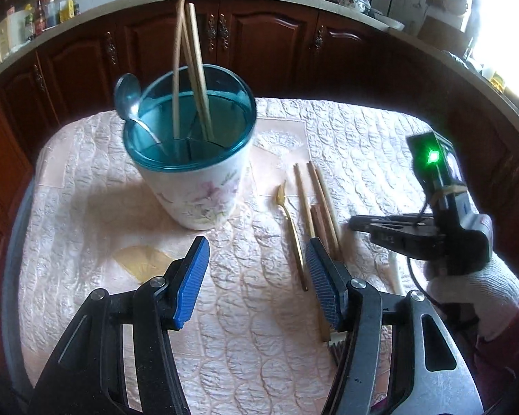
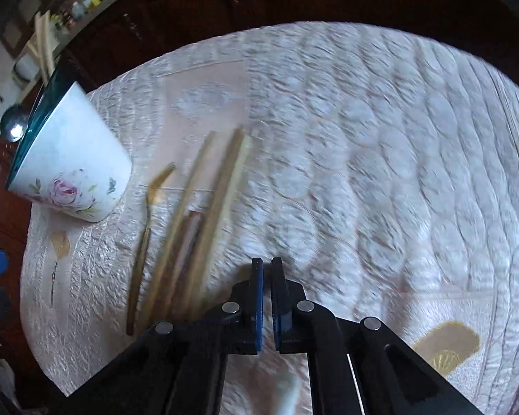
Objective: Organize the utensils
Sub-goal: 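Move both open tools back over the chopsticks lying beside the gold fork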
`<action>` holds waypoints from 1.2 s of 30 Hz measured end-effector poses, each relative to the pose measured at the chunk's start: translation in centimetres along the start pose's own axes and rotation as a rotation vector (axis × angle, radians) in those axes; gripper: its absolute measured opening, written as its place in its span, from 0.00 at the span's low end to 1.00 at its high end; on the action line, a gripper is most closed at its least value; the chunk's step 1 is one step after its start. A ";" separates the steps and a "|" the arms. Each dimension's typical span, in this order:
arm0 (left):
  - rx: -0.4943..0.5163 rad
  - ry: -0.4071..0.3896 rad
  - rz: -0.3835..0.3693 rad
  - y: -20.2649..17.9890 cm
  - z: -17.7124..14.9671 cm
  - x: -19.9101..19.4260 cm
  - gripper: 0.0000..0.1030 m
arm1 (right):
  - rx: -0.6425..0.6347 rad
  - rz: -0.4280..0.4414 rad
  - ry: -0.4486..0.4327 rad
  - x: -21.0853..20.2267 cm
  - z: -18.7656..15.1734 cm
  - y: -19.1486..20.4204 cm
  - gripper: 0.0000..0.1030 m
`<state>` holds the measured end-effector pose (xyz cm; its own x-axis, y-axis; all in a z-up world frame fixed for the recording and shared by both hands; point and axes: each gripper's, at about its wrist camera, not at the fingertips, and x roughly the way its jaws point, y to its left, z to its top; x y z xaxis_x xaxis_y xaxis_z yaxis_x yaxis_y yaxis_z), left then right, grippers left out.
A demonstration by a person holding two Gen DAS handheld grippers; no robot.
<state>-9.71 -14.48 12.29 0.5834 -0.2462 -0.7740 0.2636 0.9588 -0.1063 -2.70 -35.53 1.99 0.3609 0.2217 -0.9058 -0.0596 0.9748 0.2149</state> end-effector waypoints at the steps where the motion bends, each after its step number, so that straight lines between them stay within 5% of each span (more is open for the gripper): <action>1: 0.001 0.003 -0.005 -0.2 0.0 0.2 0.56 | 0.034 0.033 -0.006 -0.4 -0.1 -0.8 0.03; 7: -0.005 0.048 -0.034 -1.4 0.1 1.9 0.56 | 0.041 0.117 -0.060 -1.8 1.4 -0.6 0.04; 15: 0.007 0.055 -0.031 -2.0 0.4 2.1 0.56 | 0.019 0.128 -0.009 2.3 5.1 1.8 0.04; 21: 0.005 0.057 -0.029 -1.8 1.1 2.8 0.56 | 0.007 0.048 -0.007 1.3 3.8 -0.6 0.02; 25: 0.001 0.070 -0.037 -2.2 1.6 4.1 0.56 | 0.079 0.100 -0.038 -0.5 2.9 -3.5 0.02; 27: -0.007 0.078 -0.045 -2.5 1.9 4.6 0.56 | 0.076 0.159 -0.061 -1.0 3.3 -3.1 0.07; 29: -0.010 0.081 -0.050 -2.7 2.0 4.7 0.56 | 0.055 0.183 -0.054 -0.7 3.9 -1.7 0.26; 32: 0.001 0.086 -0.043 -2.9 1.8 4.9 0.56 | 0.005 0.172 -0.029 0.7 4.6 0.5 0.26; 36: 0.004 0.093 -0.036 -2.9 1.6 4.8 0.56 | -0.020 0.137 0.003 2.8 5.3 1.2 0.13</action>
<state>-6.43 -18.71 9.87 0.4994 -0.2659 -0.8246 0.2866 0.9489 -0.1323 3.17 -33.84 1.62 0.3452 0.3524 -0.8699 -0.1266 0.9358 0.3289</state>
